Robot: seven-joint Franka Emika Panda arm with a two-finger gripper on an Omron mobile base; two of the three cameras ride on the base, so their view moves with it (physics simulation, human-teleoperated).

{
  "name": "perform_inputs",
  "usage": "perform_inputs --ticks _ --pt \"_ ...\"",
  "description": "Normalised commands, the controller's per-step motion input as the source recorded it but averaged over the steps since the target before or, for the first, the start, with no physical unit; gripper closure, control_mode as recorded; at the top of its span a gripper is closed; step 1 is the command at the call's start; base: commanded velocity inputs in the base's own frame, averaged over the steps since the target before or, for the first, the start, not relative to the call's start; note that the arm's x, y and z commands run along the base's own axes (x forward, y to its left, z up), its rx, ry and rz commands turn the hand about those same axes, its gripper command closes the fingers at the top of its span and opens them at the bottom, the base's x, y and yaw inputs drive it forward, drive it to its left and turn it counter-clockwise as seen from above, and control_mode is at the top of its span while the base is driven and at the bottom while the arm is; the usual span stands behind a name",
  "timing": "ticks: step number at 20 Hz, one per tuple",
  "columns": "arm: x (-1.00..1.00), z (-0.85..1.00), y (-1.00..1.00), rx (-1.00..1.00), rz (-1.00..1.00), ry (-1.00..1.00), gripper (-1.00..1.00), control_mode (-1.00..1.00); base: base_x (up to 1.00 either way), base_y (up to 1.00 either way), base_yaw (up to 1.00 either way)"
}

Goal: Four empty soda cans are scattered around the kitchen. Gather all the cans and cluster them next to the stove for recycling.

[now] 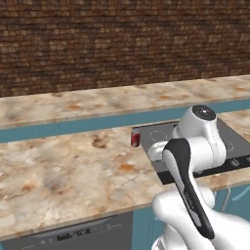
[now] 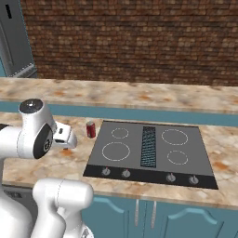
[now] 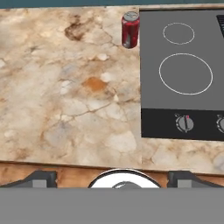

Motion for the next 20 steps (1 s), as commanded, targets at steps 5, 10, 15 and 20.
perform_inputs --ticks 5,10,15,20 --pt "0.0 0.0 0.01 0.0 0.0 0.0 -1.0 -1.0 0.0 0.0 0.0" --pt "0.0 0.0 0.0 0.0 0.0 0.0 -1.0 -1.0 0.0 0.0 0.0" --pt "0.0 0.0 0.0 0.0 0.0 0.0 -1.0 1.0 -0.74 0.73 0.06" --pt "0.0 0.0 0.0 0.0 0.0 0.0 -1.0 1.0 -0.65 1.0 0.01"
